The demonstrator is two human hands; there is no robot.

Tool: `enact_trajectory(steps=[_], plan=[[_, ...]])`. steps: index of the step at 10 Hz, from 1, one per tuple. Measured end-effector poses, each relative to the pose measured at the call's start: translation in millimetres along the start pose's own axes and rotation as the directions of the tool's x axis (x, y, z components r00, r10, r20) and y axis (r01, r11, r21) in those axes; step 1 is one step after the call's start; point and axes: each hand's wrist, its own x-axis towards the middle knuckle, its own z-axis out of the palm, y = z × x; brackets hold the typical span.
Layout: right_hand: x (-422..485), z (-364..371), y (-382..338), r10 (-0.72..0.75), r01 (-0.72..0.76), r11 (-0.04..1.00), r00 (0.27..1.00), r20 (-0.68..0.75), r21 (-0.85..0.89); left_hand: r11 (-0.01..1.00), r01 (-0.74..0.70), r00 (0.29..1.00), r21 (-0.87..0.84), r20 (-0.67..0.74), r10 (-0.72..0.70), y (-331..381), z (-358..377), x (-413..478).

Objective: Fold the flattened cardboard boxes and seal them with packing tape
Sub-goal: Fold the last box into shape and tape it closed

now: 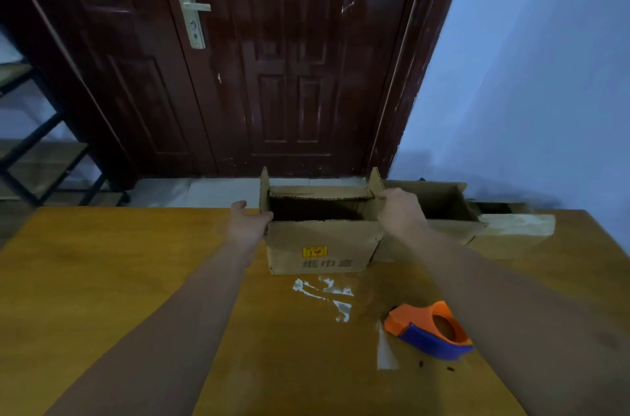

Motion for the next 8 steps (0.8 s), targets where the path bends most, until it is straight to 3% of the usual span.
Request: enact_trajectory(steps=[1, 3, 4, 5, 6, 8], plan=[[-4.6, -0.7, -2.6, -0.047, 0.047, 0.999, 0.998, 0.050, -0.002, 0.992, -0.100, 0.995, 0.073, -0.005, 0.100, 1.3, -0.9, -6.0], [-15.0, 6.3, -4.7, 0.002, -0.004, 1.000, 0.993, 0.118, 0.015, 0.875, -0.279, 0.959, 0.395, 0.072, 0.273, 1.2, -3.7, -23.5], [-23.0, 9.8, -2.7, 0.013, -0.010, 0.991, 1.000, 0.019, -0.135, 0.672, -0.445, 0.895, 0.591, 0.261, 0.362, -5.1, -3.4, -35.9], [-33.7, 11.3, -2.0, 0.041, -0.051, 0.991, 0.996, -0.079, -0.127, 0.511, -0.461, 0.872, 0.725, 0.265, 0.411, -12.4, -0.6, -47.3], [-44.3, 8.3, -8.4, 0.030, -0.042, 0.992, 0.994, -0.105, -0.116, 0.547, -0.441, 0.881, 0.712, 0.228, 0.413, -8.3, -2.0, -55.8], [-55.3, -0.9, -23.2, 0.038, -0.045, 0.997, 0.993, -0.115, -0.066, 0.419, -0.524, 0.804, 0.741, 0.269, 0.531, 18.4, 1.5, -72.3]])
